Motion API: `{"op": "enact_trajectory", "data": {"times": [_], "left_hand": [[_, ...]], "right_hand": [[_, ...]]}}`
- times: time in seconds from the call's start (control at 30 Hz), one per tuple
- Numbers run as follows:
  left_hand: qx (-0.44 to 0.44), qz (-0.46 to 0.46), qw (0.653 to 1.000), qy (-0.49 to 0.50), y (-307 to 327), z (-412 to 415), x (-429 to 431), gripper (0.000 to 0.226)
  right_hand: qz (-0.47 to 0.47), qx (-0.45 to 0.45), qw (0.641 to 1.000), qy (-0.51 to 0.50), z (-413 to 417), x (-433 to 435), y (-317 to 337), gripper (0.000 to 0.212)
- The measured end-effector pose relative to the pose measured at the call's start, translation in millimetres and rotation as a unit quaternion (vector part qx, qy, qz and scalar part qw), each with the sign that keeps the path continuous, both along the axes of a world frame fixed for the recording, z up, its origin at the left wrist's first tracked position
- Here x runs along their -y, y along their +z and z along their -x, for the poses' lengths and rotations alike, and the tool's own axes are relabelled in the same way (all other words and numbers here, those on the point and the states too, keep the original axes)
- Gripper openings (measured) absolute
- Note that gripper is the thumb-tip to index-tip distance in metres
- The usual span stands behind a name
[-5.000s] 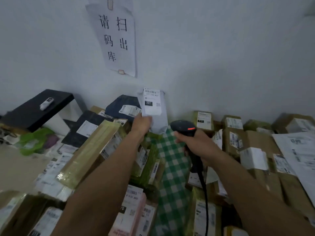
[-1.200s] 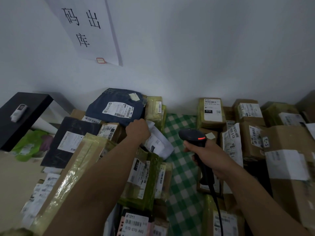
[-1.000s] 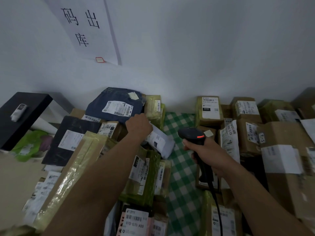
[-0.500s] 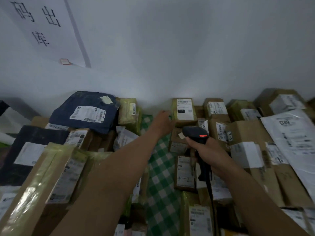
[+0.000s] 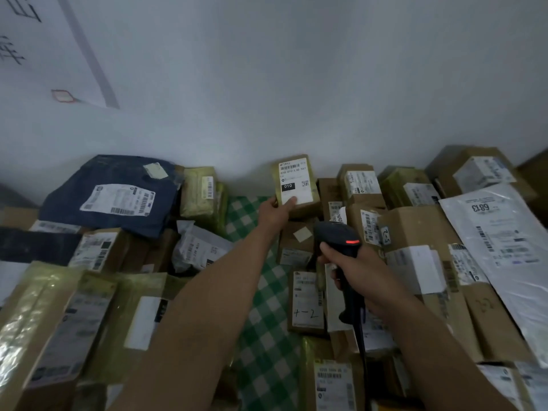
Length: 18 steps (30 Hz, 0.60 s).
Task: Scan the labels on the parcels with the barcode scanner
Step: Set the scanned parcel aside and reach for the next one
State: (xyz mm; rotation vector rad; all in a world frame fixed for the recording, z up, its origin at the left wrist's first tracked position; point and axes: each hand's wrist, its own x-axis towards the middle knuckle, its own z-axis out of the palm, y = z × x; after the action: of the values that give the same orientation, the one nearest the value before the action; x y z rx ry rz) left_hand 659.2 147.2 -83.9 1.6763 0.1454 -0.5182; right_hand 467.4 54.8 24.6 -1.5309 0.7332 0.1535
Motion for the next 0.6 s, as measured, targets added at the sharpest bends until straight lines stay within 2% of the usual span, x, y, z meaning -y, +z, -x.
{"op": "enact_trajectory", "data": {"times": [0.07,0.27,0.43,0.5,0.6], "left_hand": [[0.042,0.032,0.998,0.029,15,15,-13,0.042],[0.126,0.077,0.986,0.076,78,97,-58,0.046],[0.098,0.065,0.988,0.098,112,192,-96,0.079],[0.104,0.058,0.988,0.096,122,228,-108,0.084],[0.102,0.042,0.991,0.08,125,272,-116,0.088]], "right_hand": [[0.005,0.006,1.0,-0.002,5,-1,8,0.006],[0.035,0.079,0.995,-0.04,34,-19,41,0.012],[0.038,0.157,0.984,-0.073,78,-43,63,0.015],[0.034,0.17,0.982,-0.074,100,-52,67,0.021],[0.008,0.174,0.983,-0.062,135,-62,73,0.02]]}}
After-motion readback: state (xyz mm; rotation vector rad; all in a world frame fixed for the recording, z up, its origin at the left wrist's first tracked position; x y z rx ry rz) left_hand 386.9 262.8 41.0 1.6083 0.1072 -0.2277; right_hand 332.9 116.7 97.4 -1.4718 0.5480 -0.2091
